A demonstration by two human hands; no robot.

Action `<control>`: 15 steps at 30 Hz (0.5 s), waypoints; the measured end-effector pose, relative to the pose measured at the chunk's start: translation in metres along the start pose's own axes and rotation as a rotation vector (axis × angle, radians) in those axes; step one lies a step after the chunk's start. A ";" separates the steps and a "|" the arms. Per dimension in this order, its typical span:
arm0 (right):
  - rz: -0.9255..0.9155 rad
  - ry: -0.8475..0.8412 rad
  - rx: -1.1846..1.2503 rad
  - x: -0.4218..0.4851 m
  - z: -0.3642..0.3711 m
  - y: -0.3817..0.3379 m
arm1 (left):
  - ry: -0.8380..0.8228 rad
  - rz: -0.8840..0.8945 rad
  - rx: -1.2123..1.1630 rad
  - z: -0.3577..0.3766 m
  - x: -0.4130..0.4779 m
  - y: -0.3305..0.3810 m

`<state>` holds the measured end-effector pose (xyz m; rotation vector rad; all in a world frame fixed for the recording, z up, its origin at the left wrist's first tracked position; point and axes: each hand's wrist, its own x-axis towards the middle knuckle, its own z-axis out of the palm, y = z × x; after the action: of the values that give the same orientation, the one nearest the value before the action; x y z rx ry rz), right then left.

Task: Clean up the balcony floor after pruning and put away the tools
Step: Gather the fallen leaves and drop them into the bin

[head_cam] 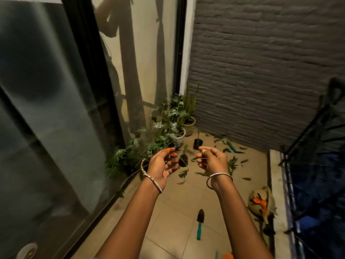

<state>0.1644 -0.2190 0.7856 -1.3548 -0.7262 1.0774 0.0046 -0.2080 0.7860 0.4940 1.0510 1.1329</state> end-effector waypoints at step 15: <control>0.104 0.346 0.062 0.160 -0.081 0.023 | -0.095 -0.227 0.123 0.094 0.169 -0.026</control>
<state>0.2942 -0.1086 0.7258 -1.4896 -0.3688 0.9062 0.1070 -0.0491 0.7377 0.5070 1.0689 0.8402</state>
